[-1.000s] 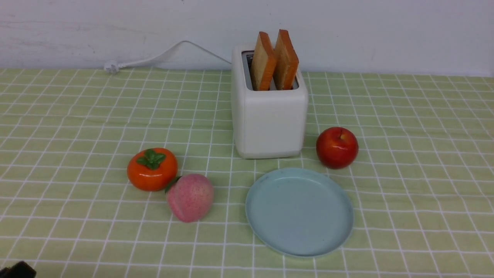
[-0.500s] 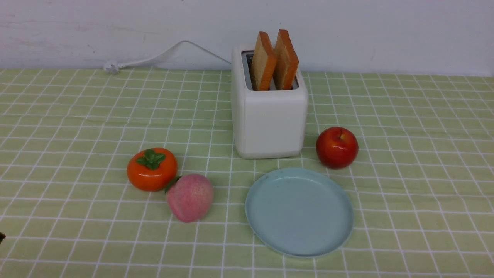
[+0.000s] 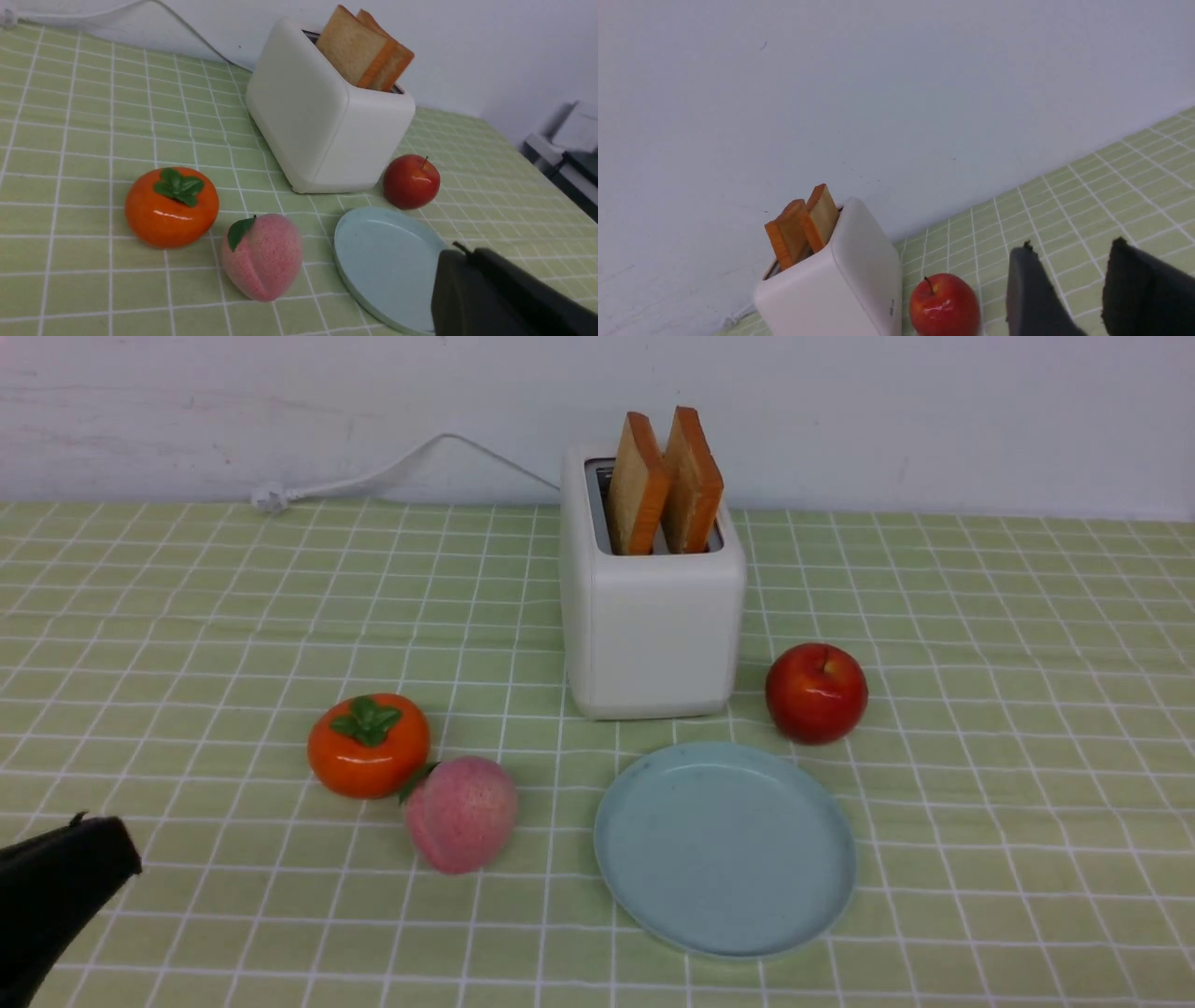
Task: Take toasted bread from bread machine on green coffee tablecloth place on plate.
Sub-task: 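Reach for a toast slice standing in the toaster with the left gripper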
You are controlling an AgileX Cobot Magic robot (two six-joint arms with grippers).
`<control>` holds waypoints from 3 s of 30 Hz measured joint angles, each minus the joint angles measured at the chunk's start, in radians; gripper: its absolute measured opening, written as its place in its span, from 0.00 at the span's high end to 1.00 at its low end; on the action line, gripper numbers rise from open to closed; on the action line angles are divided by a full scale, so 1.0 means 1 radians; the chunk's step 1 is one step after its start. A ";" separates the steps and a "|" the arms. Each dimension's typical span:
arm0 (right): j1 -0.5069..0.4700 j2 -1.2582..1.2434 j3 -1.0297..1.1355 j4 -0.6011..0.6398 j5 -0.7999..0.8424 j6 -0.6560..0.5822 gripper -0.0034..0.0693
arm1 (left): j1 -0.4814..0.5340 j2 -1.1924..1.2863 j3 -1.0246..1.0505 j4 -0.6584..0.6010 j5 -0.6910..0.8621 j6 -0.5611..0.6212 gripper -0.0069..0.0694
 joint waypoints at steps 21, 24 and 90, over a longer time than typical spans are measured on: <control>0.607 0.592 -0.620 -0.055 0.835 -0.205 0.90 | -0.157 0.508 -0.240 -0.317 -0.138 0.385 0.93; 0.611 0.593 -0.621 -0.055 0.706 -0.208 0.98 | -0.338 0.610 -0.271 -0.562 -0.347 0.681 0.93; 0.611 0.583 -0.621 -0.078 0.689 -0.216 0.96 | -0.422 1.715 -1.237 -0.629 -0.823 1.037 0.75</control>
